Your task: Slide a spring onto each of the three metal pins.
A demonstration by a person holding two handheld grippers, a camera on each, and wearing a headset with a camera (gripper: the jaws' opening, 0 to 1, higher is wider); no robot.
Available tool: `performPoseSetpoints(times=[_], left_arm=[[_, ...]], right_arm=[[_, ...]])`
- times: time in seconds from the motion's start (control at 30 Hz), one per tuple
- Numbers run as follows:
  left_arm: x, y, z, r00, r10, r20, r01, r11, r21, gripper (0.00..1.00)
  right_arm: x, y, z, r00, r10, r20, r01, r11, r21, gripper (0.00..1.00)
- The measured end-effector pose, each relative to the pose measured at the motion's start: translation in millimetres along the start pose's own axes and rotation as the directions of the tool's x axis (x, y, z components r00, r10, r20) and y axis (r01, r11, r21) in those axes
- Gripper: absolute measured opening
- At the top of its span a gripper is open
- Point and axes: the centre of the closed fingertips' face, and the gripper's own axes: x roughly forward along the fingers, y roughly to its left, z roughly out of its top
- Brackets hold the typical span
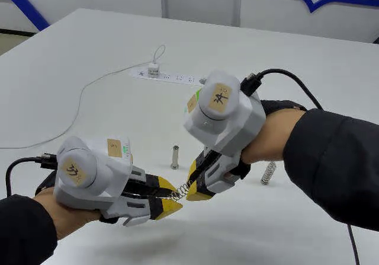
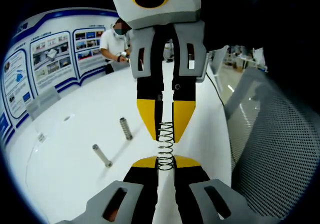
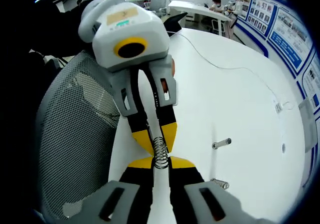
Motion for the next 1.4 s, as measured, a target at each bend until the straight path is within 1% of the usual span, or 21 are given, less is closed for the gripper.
performPoseSetpoints(times=[0.23, 0.6, 0.97, 1.13, 1.4], left_arm=[[0.1, 0.8, -0.6, 1.0, 0.004, 0.003, -0.004, 1.0, -0.007, 0.11], [-0.4, 2.3, 2.8, 0.9996, 0.007, 0.027, -0.007, 1.0, -0.023, 0.11], [-1.6, 4.0, 1.9, 0.9995, 0.016, 0.028, -0.016, 1.0, -0.019, 0.12], [-3.4, 5.6, 1.0, 0.9994, 0.026, 0.024, -0.025, 0.999, -0.028, 0.16], [-11.1, 13.7, -2.4, 0.9978, 0.061, 0.026, -0.059, 0.997, -0.052, 0.22]], right_arm=[[0.4, 0.6, 8.7, 1.0, 0.004, 0.009, -0.004, 1.0, -0.007, 0.12], [0.5, 2.6, 24.0, 0.9998, -0.003, 0.018, 0.004, 0.999, -0.046, 0.12], [0.9, 1.0, 23.9, 0.9999, -0.003, 0.012, 0.003, 0.999, -0.048, 0.12], [0.5, -1.7, 22.2, 0.9999, -0.008, 0.009, 0.009, 0.999, -0.044, 0.12], [-1.5, -8.1, 14.3, 0.9997, -0.022, -0.007, 0.022, 0.999, -0.035, 0.12]])
